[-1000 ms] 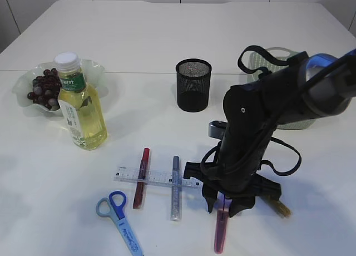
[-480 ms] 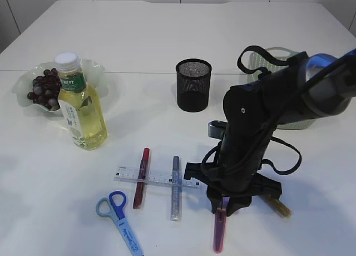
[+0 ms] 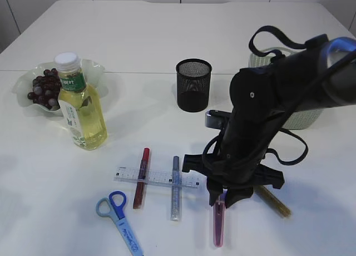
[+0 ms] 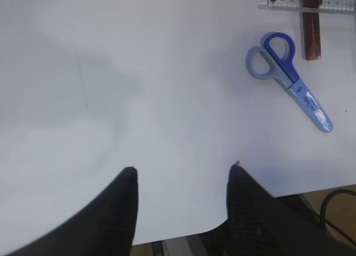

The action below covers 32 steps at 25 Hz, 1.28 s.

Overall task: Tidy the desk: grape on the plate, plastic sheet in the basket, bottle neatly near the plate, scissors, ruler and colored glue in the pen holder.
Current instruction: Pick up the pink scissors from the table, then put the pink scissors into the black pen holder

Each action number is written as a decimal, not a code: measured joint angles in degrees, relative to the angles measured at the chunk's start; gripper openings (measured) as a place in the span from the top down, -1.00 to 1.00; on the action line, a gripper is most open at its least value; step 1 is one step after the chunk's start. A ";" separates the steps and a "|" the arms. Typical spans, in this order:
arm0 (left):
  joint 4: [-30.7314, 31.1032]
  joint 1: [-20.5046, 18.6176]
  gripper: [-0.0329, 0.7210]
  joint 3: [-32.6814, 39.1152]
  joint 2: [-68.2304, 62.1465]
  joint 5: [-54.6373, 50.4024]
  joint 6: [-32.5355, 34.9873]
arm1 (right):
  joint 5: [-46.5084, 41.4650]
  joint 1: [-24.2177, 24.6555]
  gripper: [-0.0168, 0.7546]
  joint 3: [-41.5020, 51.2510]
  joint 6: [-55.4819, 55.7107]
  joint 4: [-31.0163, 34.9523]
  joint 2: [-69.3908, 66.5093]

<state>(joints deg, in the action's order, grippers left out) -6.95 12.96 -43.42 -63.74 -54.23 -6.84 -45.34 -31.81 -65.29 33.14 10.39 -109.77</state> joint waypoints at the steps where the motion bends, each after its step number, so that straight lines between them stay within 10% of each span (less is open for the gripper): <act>1: 0.00 0.00 -0.09 0.00 0.00 0.00 0.00 | 0.00 0.00 0.42 0.00 -0.57 0.13 0.91; 11: 0.10 0.00 -0.09 0.00 0.00 0.68 0.00 | 4.19 4.86 0.42 -1.99 -9.29 8.46 7.66; 21: -0.14 0.00 -0.09 0.00 0.00 0.39 0.00 | 9.75 16.16 0.42 -10.31 -41.45 35.86 8.32; 32: -1.88 0.00 -0.09 0.00 0.00 -0.86 0.00 | 25.20 18.24 0.43 -13.52 -80.46 64.35 5.86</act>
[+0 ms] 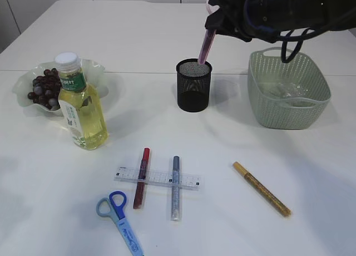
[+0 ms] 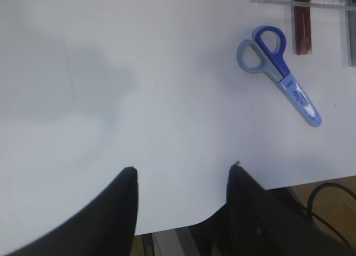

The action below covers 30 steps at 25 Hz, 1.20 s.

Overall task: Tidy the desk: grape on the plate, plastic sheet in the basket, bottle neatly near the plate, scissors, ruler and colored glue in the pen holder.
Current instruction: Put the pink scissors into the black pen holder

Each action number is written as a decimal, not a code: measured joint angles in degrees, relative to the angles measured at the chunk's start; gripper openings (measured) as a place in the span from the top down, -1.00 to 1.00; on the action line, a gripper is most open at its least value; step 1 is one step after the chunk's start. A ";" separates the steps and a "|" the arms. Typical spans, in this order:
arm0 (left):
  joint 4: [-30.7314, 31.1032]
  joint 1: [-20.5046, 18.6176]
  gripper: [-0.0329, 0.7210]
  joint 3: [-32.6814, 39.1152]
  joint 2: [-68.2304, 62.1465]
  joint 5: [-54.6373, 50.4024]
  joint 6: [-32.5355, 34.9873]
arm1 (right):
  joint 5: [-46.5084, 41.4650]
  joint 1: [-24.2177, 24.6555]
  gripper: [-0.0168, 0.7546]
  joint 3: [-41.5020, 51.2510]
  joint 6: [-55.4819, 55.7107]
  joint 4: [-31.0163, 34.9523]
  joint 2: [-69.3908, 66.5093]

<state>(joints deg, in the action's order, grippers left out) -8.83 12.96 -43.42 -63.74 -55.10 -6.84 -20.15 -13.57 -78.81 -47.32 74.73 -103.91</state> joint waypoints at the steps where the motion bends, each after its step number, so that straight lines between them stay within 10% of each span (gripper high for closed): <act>1: -0.16 0.00 -0.09 0.00 0.00 -0.26 0.00 | 0.38 -0.01 0.43 -1.17 -2.70 1.32 -1.17; 15: -0.86 0.00 -0.09 0.00 0.00 -2.78 0.00 | 1.55 -0.01 0.43 -18.00 -27.97 5.95 -16.94; 30: -0.92 0.00 -0.09 0.00 0.00 -3.00 0.00 | -1.24 -0.01 0.43 -19.74 -59.17 27.88 -26.08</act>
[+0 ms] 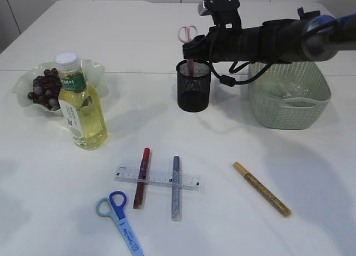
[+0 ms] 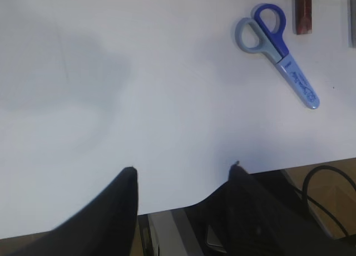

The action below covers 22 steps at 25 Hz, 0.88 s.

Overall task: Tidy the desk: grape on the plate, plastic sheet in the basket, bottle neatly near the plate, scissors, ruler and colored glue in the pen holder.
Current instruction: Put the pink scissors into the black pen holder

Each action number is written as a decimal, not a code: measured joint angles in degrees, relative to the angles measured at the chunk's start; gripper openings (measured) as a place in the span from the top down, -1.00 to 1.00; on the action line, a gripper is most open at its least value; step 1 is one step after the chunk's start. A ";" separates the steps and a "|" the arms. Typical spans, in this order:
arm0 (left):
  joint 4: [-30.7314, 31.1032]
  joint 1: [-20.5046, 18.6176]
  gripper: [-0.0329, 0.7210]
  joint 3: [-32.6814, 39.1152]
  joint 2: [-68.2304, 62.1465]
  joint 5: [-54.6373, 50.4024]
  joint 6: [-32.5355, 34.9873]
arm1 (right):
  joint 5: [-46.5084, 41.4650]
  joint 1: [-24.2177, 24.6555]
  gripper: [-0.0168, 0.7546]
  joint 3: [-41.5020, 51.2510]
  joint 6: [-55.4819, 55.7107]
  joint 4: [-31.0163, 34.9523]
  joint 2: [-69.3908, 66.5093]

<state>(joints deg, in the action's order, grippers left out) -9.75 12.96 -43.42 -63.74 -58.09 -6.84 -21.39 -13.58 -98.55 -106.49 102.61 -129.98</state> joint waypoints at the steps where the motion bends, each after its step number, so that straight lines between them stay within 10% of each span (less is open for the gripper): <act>1: 0.00 0.00 -0.09 0.00 0.00 0.00 0.00 | -0.54 0.00 0.42 0.00 -0.24 0.13 -0.47; 17: 0.11 0.00 -0.09 0.00 0.00 -0.47 0.00 | 0.37 0.00 -0.07 -0.02 0.32 -0.24 1.64; 22: 0.21 0.00 -0.09 0.00 0.00 -0.58 0.00 | 2.54 0.00 -0.07 1.61 12.67 -10.59 10.24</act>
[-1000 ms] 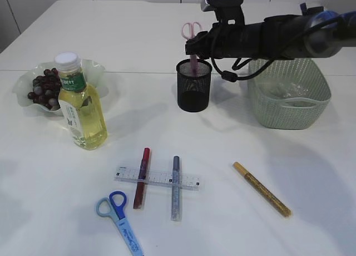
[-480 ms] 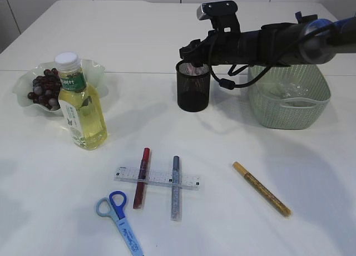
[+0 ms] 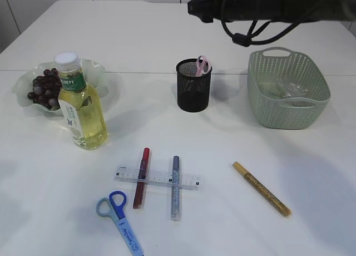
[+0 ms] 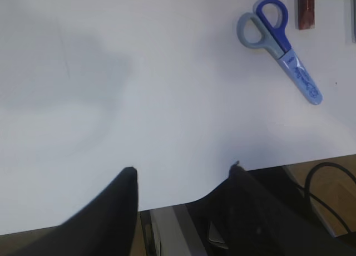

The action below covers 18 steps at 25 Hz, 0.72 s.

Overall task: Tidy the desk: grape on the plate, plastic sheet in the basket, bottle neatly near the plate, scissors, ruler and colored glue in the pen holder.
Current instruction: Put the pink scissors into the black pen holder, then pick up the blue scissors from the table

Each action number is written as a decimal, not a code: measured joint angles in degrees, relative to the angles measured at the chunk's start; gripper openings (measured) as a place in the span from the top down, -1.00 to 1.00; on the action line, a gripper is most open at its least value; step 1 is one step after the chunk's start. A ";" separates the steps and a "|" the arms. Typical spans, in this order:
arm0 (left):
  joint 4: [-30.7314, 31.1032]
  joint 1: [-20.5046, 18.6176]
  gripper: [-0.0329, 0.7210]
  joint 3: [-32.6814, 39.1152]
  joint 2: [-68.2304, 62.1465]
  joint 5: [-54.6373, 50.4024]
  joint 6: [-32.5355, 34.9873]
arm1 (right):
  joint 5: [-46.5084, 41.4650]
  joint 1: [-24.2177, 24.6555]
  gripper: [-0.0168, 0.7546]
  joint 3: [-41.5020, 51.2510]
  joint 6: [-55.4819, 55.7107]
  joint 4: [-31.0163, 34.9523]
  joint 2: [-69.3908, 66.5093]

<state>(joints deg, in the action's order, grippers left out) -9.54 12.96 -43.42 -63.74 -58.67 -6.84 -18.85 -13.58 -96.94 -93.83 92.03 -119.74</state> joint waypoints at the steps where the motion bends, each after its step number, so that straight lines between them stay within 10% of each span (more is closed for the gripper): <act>1: 0.00 0.00 -0.09 0.00 0.00 0.00 0.00 | 0.00 0.00 -0.07 0.66 5.01 -3.89 1.94; 11: 0.00 0.00 -0.09 0.00 0.00 1.03 0.00 | -17.08 -0.13 -0.07 7.18 57.69 -54.80 15.65; 18: 0.00 0.00 -0.09 0.00 0.00 1.03 0.00 | -32.05 -2.23 -0.07 7.43 88.50 -77.94 21.67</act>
<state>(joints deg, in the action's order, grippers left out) -9.54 12.96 -43.42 -63.74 -57.64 -6.84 -50.89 -15.80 -89.51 -5.32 14.09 -98.07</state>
